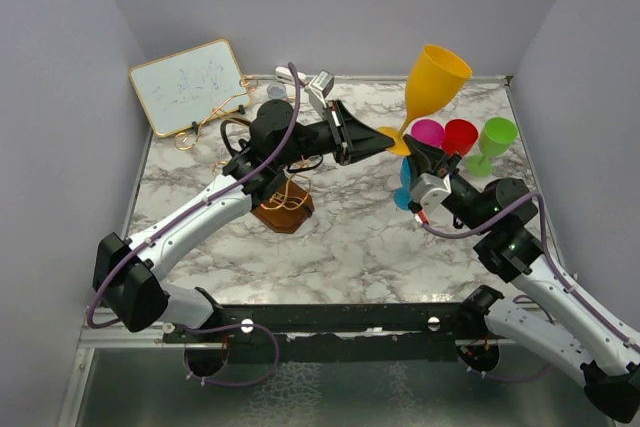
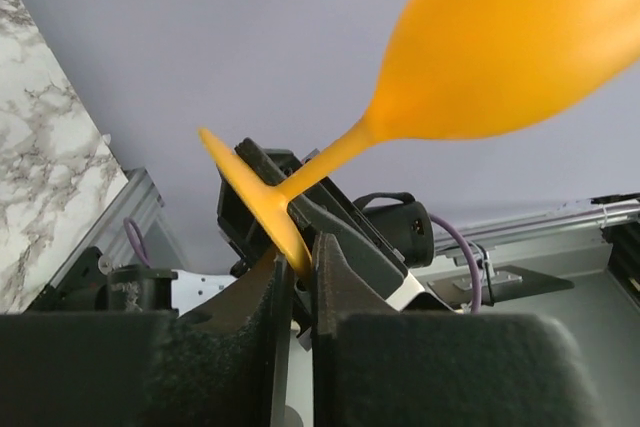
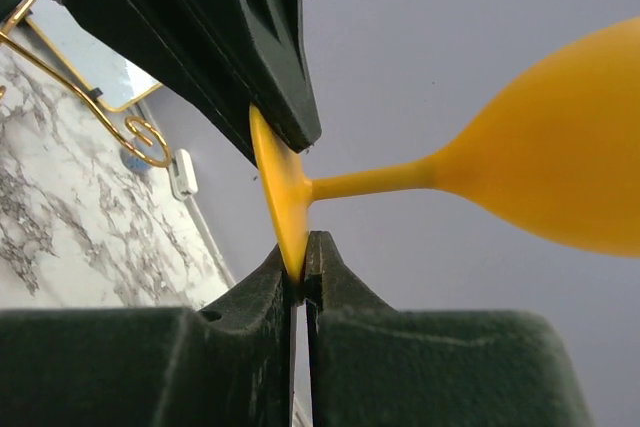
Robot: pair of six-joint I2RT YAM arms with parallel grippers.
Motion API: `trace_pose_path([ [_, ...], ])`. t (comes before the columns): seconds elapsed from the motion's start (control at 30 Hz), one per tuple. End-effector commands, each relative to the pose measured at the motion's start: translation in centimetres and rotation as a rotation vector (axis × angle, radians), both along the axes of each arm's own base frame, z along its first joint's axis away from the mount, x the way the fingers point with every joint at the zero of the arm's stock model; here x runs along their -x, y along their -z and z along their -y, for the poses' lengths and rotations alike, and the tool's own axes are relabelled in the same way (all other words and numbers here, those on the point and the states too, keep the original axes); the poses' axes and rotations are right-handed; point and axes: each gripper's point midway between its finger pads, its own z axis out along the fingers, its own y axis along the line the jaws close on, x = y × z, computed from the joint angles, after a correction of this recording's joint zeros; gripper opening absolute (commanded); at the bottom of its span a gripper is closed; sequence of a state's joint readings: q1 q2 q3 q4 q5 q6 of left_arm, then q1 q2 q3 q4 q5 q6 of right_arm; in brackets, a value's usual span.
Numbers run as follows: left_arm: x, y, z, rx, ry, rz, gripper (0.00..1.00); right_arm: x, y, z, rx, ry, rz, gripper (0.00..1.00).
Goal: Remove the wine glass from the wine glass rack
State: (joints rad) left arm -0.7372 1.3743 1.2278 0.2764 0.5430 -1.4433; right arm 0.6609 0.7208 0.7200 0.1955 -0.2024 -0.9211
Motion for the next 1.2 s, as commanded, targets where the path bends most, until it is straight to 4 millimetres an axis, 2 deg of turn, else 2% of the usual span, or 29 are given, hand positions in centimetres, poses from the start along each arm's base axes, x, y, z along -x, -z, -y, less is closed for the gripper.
trace_pose_path([
  [0.0, 0.7, -0.5, 0.4, 0.018, 0.048, 0.056, 0.00, 0.9, -0.1, -0.5, -0.017, -0.048, -0.004, 0.09],
  [0.1, 0.5, -0.5, 0.0, -0.013, 0.016, 0.090, 0.00, 1.0, -0.1, -0.5, -0.038, -0.053, -0.040, 0.20],
  [0.17, 0.3, -0.8, -0.6, -0.057, -0.030, 0.136, 0.00, 1.2, -0.2, -0.4, -0.062, -0.064, -0.072, 0.30],
  [0.27, -0.4, -1.9, -2.2, -0.128, -0.130, 0.220, 0.00, 1.8, -0.2, -0.4, -0.088, -0.086, -0.135, 0.50],
  [0.3, -0.5, -2.1, -3.0, -0.155, -0.169, 0.248, 0.00, 2.0, 0.0, -0.4, -0.099, -0.095, -0.166, 0.52],
  [0.4, -0.7, -3.9, -5.5, -0.208, -0.290, 0.327, 0.00, 3.1, 1.0, -0.7, -0.105, -0.141, -0.281, 0.53],
  [0.5, -0.7, -4.5, -8.6, -0.264, -0.417, 0.376, 0.00, 4.3, 2.1, -0.8, -0.142, -0.182, -0.406, 0.54],
  [0.63, 0.2, -5.0, -13.2, -0.332, -0.566, 0.439, 0.00, 4.8, 2.6, 0.3, -0.344, -0.138, -0.635, 0.52],
  [0.77, 1.1, -2.7, -16.6, -0.444, -0.646, 0.495, 0.00, 3.9, 3.0, 0.9, -0.507, 0.021, -0.972, 0.43],
  [0.87, 2.1, -1.4, -18.5, -0.510, -0.663, 0.537, 0.00, 3.6, 3.9, -0.2, -0.438, 0.103, -1.176, 0.33],
  [0.97, 3.1, -0.3, -20.1, -0.573, -0.668, 0.561, 0.00, 2.9, 4.0, -1.3, -0.396, 0.144, -1.272, 0.26],
  [1.03, 3.6, 0.2, -21.3, -0.607, -0.681, 0.563, 0.00, 2.9, 2.9, -2.1, -0.392, 0.119, -1.297, 0.22],
  [1.1, 4.2, 0.2, -21.9, -0.619, -0.682, 0.577, 0.00, 3.5, 0.8, -3.2, -0.404, 0.027, -1.294, 0.22],
  [1.17, 4.7, 0.2, -22.5, -0.630, -0.682, 0.588, 0.00, 4.6, -1.6, -4.2, -0.414, -0.097, -1.282, 0.27],
])
